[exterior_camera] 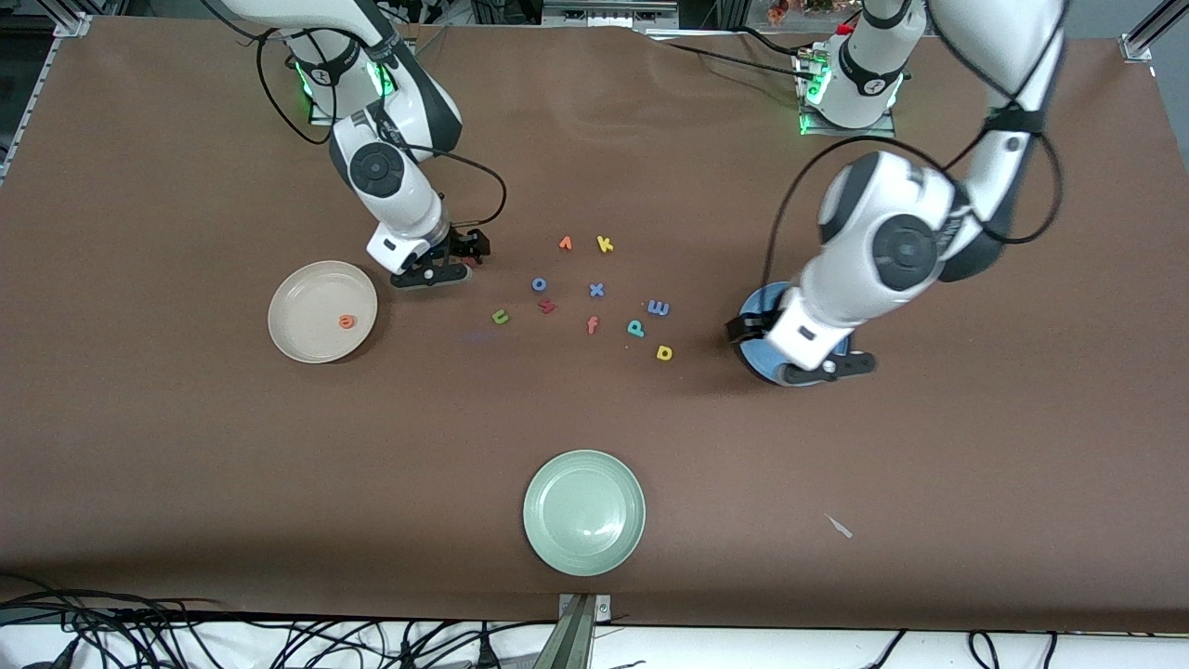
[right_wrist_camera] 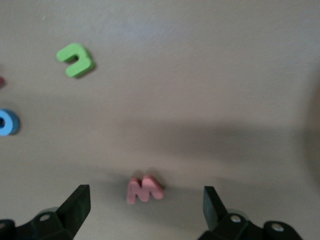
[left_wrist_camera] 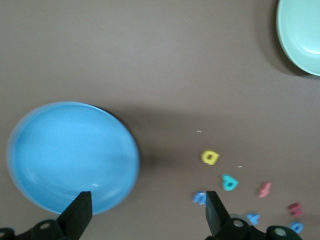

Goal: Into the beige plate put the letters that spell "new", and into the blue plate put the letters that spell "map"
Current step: 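Grasp the pink m with the right gripper while the left gripper reaches letters, then grasp the blue m with the left gripper while the right gripper carries pink m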

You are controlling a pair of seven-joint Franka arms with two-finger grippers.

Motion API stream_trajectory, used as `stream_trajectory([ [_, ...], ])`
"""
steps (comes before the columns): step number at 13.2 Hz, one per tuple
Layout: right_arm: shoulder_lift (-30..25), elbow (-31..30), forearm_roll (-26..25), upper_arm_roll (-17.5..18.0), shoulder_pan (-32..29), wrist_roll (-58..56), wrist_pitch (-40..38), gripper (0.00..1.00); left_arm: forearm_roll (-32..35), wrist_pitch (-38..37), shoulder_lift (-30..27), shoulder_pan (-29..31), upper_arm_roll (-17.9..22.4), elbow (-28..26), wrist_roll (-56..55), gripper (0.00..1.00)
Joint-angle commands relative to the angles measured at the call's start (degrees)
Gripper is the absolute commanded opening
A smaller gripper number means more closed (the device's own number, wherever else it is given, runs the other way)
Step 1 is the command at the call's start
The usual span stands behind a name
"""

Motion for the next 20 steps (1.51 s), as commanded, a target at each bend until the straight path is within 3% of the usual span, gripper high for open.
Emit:
stream_trajectory([
  [1,1.4,-1.1,-0.1,-0.1,2.2,1.0,2.7,1.00,-0.2,2.5,2.7,-1.7,0.6,1.4,-4.4,1.00],
  [6,2.7,-0.8,-4.8,-0.7,2.5,0.3,2.5,0.92,1.3,6.5,6.7,-5.5,0.5,-0.1,-13.2,1.00],
  [8,3.0,-0.8,-5.6,-0.9,2.5,0.3,2.5,0.87,1.6,8.5,7.1,-8.3,0.5,-1.9,-23.6,1.00],
  [11,3.5,-0.8,-5.9,-0.9,2.5,0.3,2.5,0.78,1.5,16.5,6.7,-9.8,0.3,-8.9,-31.2,0.98],
  [14,3.6,-0.8,-6.3,-0.8,2.5,0.2,2.5,0.69,1.5,25.0,7.2,-13.3,0.4,-13.9,-43.4,0.91],
  [20,4.1,-0.8,-6.9,-0.9,2.5,0.2,2.5,0.43,1.5,27.6,9.4,-13.0,0.3,-14.8,-44.1,0.72],
])
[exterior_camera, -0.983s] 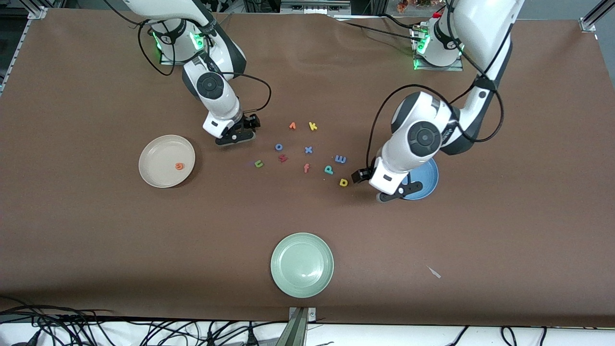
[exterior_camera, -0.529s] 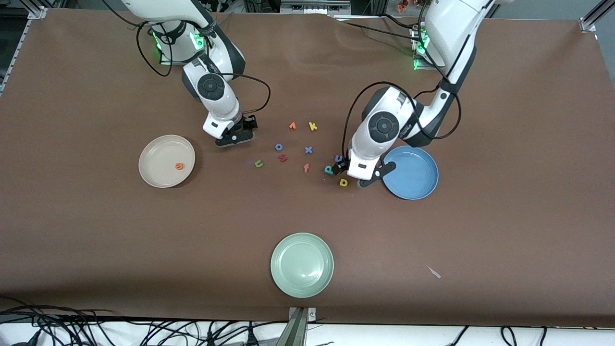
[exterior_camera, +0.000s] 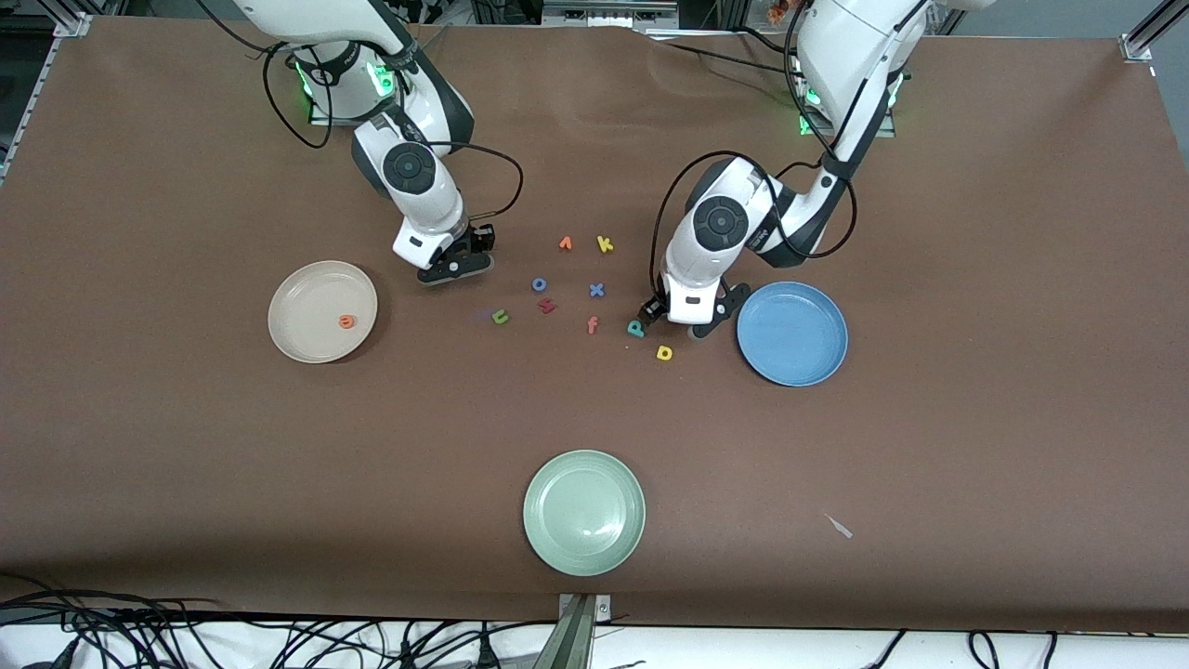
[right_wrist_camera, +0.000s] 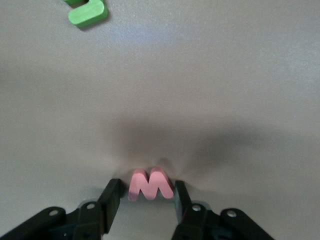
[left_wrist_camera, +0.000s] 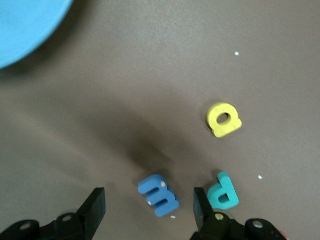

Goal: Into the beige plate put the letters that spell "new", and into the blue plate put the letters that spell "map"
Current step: 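Grasp the blue m with the left gripper while the right gripper carries pink m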

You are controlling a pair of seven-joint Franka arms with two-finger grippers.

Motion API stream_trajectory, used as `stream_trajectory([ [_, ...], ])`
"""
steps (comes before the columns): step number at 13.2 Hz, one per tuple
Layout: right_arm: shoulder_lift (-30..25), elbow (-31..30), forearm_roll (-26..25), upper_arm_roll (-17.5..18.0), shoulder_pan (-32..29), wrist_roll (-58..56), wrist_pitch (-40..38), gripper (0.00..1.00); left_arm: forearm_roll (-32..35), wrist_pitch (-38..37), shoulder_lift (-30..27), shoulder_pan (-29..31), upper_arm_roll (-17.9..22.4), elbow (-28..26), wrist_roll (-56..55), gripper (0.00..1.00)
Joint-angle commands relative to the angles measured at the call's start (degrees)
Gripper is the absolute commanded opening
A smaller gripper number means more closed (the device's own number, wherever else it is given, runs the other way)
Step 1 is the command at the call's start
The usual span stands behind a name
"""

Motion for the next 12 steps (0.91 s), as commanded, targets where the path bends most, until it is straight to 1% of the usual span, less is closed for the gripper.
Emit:
stream_trajectory([
  [1,0.8,-0.3,-1.0,-0.2,0.1,0.2,0.9,0.39,1.2,3.4,1.4,0.0,0.0,-0.5,-1.5,0.71],
  [2,0.8,-0.3,-1.0,-0.2,0.1,0.2,0.9,0.36,1.2,4.2,1.8,-0.2,0.0,-0.4,-2.1,0.69],
  [3,0.8,-0.2,-1.0,-0.2,0.1,0.2,0.9,0.36,1.2,4.9,2.0,-0.5,0.0,-0.4,-2.8,0.67],
  [6,-0.3,0.5,-1.0,-0.3,-0.1,0.2,-0.6,0.31,1.2,5.0,2.0,-0.6,0.0,-0.5,-3.4,0.67],
  [8,-2.2,4.2,-1.0,-2.0,-0.2,-0.7,-8.6,0.28,1.2,5.0,1.9,-1.5,0.0,-0.5,-5.2,0.67],
  [10,-3.1,9.2,-1.0,-4.5,-0.2,-3.5,-17.7,0.28,1.2,5.0,1.9,-1.9,0.0,-0.5,-5.6,0.61],
  [11,-3.0,12.1,-1.0,-6.4,-0.2,-5.1,-21.7,0.28,1.2,5.0,1.9,-1.9,0.0,-0.4,-5.7,0.58],
  [12,-2.7,14.6,-1.0,-8.0,-0.3,-7.1,-25.2,0.28,1.2,5.0,1.9,-2.0,0.0,-0.5,-5.7,0.51],
])
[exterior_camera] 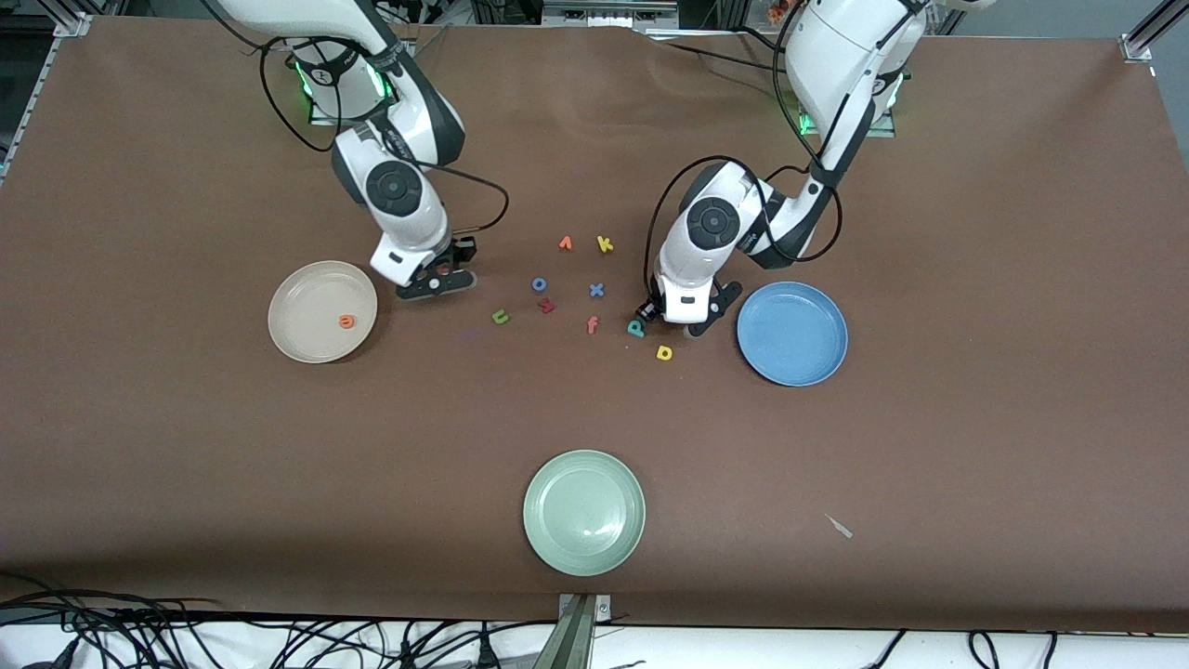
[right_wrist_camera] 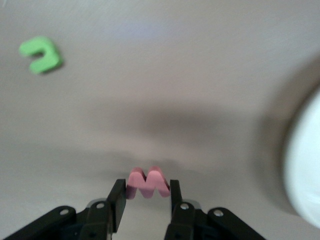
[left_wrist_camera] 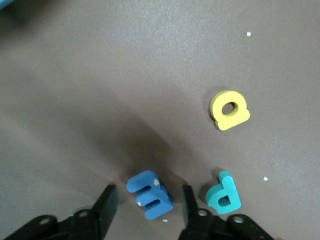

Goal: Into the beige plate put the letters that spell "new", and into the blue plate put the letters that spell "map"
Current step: 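Grasp the blue m with the left gripper while the right gripper carries pink m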

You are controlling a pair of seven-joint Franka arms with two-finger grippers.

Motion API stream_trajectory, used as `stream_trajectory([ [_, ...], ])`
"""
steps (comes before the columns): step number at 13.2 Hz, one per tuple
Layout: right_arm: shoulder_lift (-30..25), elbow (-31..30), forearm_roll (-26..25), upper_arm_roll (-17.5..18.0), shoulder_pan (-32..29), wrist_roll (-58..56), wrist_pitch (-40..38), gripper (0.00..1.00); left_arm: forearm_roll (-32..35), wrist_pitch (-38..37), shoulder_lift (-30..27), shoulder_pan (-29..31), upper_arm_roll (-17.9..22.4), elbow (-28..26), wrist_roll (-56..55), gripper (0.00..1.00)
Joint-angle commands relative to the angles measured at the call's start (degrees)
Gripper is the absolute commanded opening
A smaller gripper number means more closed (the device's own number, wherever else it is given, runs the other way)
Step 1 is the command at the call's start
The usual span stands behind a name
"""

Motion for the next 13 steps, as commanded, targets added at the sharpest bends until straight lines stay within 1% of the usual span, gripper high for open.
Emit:
stream_trajectory([
  [1,0.3,6.3,-0.7,-4.1,-0.7,-5.4,-7.9,0.28,1.1,0.5,-0.1,-0.6,0.3,-0.2,-1.6,0.37],
  [2,0.9,7.4,-0.7,-5.6,-1.8,-8.2,-8.2,0.28,1.1,0.5,0.0,-0.6,0.3,-0.2,-1.6,0.29],
  [3,2.0,8.7,-0.7,-6.1,-3.5,-11.0,-8.2,0.29,1.1,0.3,-0.1,-0.6,0.6,-0.2,-1.5,0.17],
  [5,3.8,11.3,-0.7,-6.2,-6.8,-13.6,-8.2,0.29,1.2,-0.2,-0.4,-0.3,0.7,0.1,-1.5,0.06],
  [6,5.3,12.5,-0.8,-6.5,-7.3,-13.7,-8.2,0.29,1.1,-0.3,-0.8,-0.1,0.7,0.1,-1.5,0.05],
  [7,6.4,13.5,-1.7,-6.8,-7.8,-14.1,-8.2,0.30,1.2,-2.3,-1.8,0.0,0.7,0.5,-1.4,0.04],
  [8,7.3,14.2,-2.5,-7.1,-8.1,-14.4,-8.2,0.32,1.6,-5.8,-3.1,0.0,1.4,1.2,-1.1,0.03],
  [9,8.0,14.8,-2.6,-7.1,-8.3,-14.1,-8.2,0.70,4.6,-9.5,-4.4,0.1,2.5,2.3,-1.0,0.03],
  [10,8.0,15.1,-2.2,-7.1,-8.3,-13.6,-8.2,1.00,8.9,-12.5,-5.4,0.4,2.6,2.9,-0.9,0.02],
  [11,7.6,15.8,-2.0,-7.1,-8.1,-13.8,-8.5,1.00,12.7,-14.7,-6.1,1.1,2.5,3.2,-0.8,0.02],
  [12,7.4,16.6,-1.5,-6.8,-8.0,-13.3,-10.4,1.00,15.4,-16.2,-6.8,1.7,2.5,3.2,0.5,0.02],
  [13,7.5,18.6,-1.0,-6.6,-7.6,-11.3,-12.6,1.00,16.8,-17.8,-7.5,2.5,2.5,3.2,3.1,0.02],
])
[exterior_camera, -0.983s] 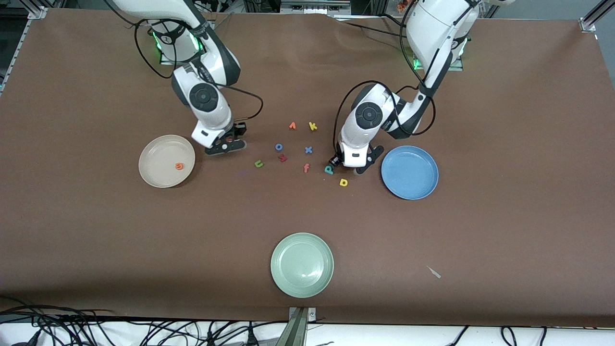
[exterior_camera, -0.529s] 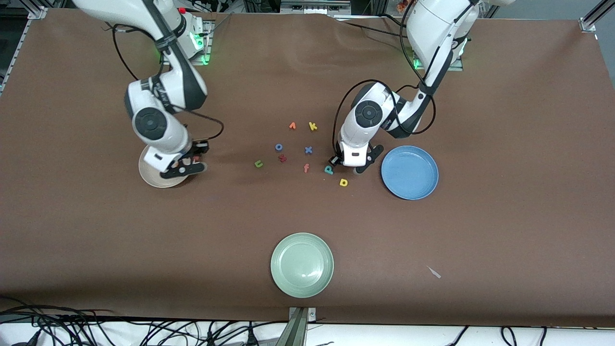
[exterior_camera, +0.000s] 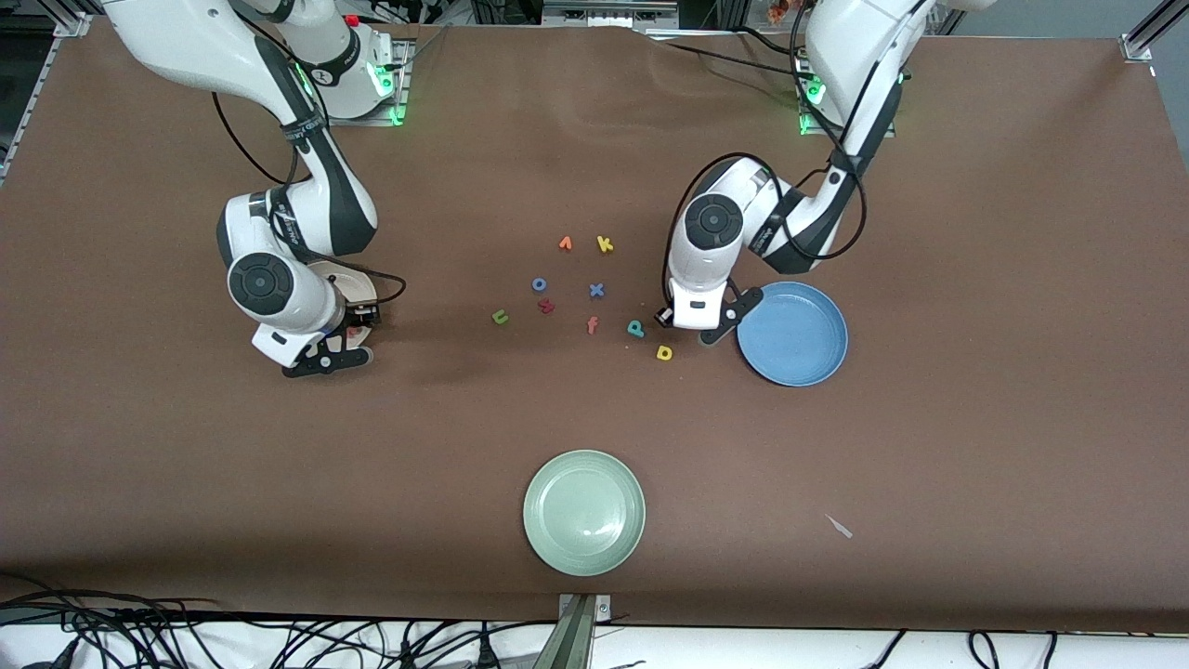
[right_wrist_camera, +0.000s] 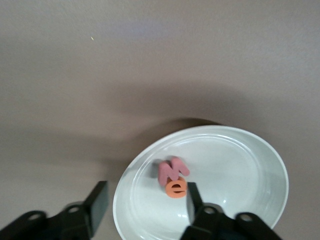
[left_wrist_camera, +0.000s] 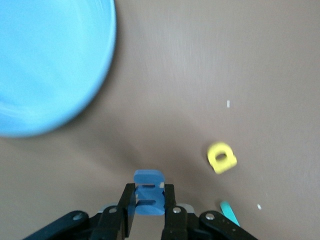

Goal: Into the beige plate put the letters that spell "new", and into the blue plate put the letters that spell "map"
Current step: 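Grasp the blue m with the left gripper while the right gripper carries pink m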

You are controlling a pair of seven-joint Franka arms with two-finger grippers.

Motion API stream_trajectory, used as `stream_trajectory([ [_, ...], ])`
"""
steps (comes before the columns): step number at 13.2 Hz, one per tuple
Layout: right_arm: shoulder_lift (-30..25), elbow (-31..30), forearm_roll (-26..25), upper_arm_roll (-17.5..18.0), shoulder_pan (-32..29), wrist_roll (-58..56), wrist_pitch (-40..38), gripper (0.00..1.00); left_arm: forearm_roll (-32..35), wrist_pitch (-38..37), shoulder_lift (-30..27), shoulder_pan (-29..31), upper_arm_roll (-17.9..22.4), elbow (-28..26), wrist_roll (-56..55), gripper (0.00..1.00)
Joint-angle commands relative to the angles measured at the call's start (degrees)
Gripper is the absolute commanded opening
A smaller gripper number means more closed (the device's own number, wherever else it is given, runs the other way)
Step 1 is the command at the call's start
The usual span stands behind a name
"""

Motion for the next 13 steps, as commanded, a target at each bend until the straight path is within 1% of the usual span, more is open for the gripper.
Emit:
stream_trajectory([
  [1,0.3,5.3,0.8,1.1,1.1,5.0,-5.9,1.00,3.8,-5.1,-3.4,3.0,0.0,-0.7,6.9,0.02],
  [3,0.7,6.4,2.5,2.3,2.7,8.9,-5.5,1.00,3.7,-6.9,-5.5,7.3,-0.2,-0.9,15.4,0.02],
  [5,1.9,7.6,6.4,3.0,5.0,13.0,-4.5,1.00,3.7,-7.0,-6.8,10.6,-0.3,-2.2,22.7,0.00],
  [7,2.9,7.6,8.3,3.0,8.7,15.9,-1.9,1.00,3.7,-6.1,-6.8,13.2,-0.3,-4.0,25.6,0.00],
  [9,4.4,7.5,8.5,3.1,11.2,22.0,1.5,1.00,3.7,-3.8,-5.7,14.8,-0.3,-4.5,27.7,0.00],
  [11,5.7,7.1,8.6,3.0,13.3,25.5,4.5,1.00,3.7,0.9,-4.0,16.8,-0.3,-6.3,29.9,0.00],
  [13,7.3,7.0,8.6,3.0,15.3,28.2,6.6,1.00,3.7,4.7,-2.1,18.4,-0.3,-6.6,32.0,0.02],
])
